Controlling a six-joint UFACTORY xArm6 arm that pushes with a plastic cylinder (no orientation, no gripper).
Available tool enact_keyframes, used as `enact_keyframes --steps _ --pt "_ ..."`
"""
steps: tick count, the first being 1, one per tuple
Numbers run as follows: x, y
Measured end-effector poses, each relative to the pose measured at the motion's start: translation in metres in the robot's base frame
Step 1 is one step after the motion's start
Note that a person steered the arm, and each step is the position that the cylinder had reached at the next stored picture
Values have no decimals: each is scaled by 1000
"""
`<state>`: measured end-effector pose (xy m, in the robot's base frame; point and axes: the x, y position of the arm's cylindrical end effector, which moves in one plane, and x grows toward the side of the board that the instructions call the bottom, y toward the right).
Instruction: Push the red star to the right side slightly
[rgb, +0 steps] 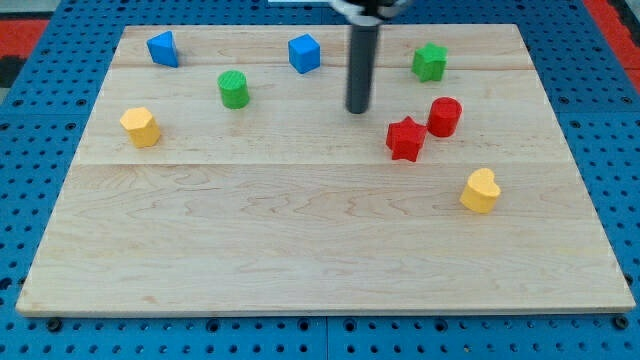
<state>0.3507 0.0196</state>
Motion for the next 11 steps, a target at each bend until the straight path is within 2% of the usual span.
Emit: enact_keyframes --steps 1,2,3,5,6,8,9,10,11 --pt "-37 -4" --pt "-24 0" --pt "19 49" --pt "87 45" --pt "93 85" --pt "93 99" --pt "100 95" --pt "128 89" --pt "131 70"
